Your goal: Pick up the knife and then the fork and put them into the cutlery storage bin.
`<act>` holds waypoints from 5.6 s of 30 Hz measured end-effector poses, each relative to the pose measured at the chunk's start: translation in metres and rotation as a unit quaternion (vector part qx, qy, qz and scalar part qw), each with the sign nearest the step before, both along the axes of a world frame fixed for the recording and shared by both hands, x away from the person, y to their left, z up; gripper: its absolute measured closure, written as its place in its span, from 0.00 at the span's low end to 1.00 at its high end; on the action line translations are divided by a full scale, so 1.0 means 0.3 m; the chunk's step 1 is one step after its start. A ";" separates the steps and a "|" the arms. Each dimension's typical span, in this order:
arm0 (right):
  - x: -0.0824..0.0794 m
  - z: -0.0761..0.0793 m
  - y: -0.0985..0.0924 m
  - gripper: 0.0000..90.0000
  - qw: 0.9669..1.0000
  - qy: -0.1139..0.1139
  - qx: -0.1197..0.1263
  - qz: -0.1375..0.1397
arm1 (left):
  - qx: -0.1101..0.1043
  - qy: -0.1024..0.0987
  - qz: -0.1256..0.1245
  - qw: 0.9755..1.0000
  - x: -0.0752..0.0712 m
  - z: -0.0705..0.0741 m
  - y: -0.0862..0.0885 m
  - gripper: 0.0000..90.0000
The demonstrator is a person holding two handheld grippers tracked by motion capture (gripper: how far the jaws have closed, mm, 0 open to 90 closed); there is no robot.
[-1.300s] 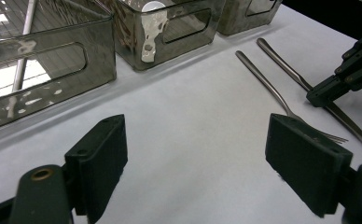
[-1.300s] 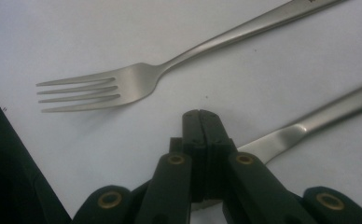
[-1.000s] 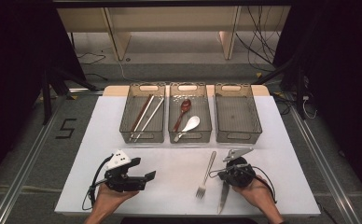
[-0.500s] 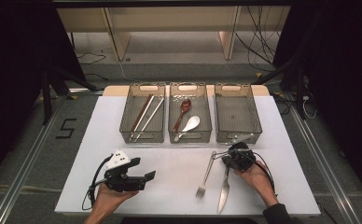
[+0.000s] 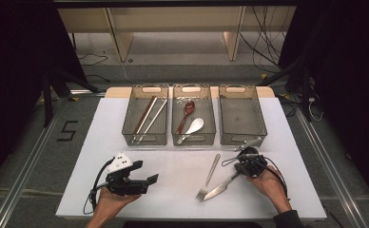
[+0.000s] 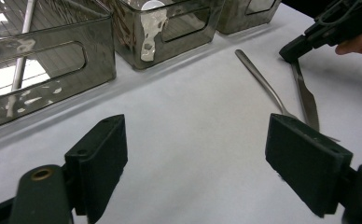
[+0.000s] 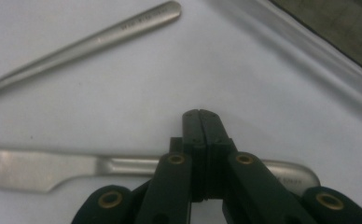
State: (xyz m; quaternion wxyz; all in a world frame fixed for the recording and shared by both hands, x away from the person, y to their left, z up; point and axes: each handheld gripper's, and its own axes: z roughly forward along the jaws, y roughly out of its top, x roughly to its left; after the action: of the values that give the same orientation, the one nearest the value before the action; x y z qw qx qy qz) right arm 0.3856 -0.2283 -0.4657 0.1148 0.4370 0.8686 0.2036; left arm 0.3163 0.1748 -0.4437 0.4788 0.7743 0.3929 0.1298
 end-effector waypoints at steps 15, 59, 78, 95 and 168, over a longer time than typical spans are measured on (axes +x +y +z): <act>-0.107 0.013 -0.077 1.00 0.999 0.034 0.000 -0.003 | 0.004 0.002 -0.002 1.000 -0.002 0.001 -0.002 0.23; -0.117 0.032 0.006 0.66 0.984 0.088 -0.077 0.131 | -0.002 -0.002 -0.004 1.000 -0.002 0.003 0.001 0.22; -0.146 0.039 0.046 0.83 0.970 0.084 -0.130 0.189 | -0.001 -0.003 -0.003 1.000 -0.004 0.004 0.000 0.22; -0.160 0.040 0.056 0.89 0.962 0.092 -0.138 0.215 | 0.000 -0.003 -0.003 1.000 -0.004 0.004 0.000 0.22; 0.210 0.369 -0.096 0.89 0.991 -0.070 0.114 -0.007 | -0.035 -0.050 0.029 0.998 -0.024 0.023 0.089 0.22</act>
State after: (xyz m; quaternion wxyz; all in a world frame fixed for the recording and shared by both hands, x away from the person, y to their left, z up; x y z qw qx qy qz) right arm 0.4486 -0.2572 -0.3550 0.1260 0.4382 0.8265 0.3301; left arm 0.3092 0.2016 -0.4368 0.5206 0.7377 0.3954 0.1683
